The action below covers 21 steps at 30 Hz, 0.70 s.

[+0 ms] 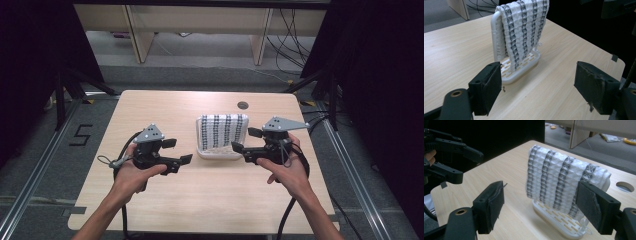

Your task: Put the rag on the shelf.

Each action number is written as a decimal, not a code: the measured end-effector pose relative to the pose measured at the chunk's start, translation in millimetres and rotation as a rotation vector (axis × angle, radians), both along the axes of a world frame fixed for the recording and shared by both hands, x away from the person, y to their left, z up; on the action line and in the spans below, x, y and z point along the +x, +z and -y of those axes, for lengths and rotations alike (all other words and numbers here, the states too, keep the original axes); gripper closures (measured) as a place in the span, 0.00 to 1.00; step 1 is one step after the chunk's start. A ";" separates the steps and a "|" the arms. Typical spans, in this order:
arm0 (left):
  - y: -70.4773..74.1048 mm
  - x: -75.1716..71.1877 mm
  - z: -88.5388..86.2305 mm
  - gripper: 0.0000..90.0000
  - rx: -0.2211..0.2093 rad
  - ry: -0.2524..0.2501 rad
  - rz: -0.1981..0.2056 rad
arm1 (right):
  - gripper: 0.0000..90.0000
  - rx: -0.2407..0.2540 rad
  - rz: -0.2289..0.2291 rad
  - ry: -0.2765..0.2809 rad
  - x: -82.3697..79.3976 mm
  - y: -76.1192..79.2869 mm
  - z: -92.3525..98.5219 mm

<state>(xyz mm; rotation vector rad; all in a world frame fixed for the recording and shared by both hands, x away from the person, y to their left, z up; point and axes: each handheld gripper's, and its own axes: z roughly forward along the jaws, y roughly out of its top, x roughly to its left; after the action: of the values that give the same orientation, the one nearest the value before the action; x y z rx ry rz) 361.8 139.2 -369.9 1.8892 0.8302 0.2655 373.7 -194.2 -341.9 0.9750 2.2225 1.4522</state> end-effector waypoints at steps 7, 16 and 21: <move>-12.1 -5.8 -3.2 0.24 -0.004 -0.004 -0.009 | 0.27 -0.004 -0.013 0.016 -9.1 -5.1 -2.7; -23.0 -12.2 -5.3 0.24 -0.001 -0.012 -0.006 | 0.27 -0.023 -0.017 0.048 -14.1 -14.7 -5.8; -30.4 -19.3 -5.1 0.24 0.009 -0.013 0.001 | 0.27 -0.027 -0.039 0.040 -16.5 -22.0 -6.0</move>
<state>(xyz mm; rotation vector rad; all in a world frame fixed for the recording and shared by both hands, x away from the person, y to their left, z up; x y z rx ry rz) 342.4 144.3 -400.4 1.9025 0.8168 0.2622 357.2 -188.1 -363.9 0.9638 2.2960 1.4282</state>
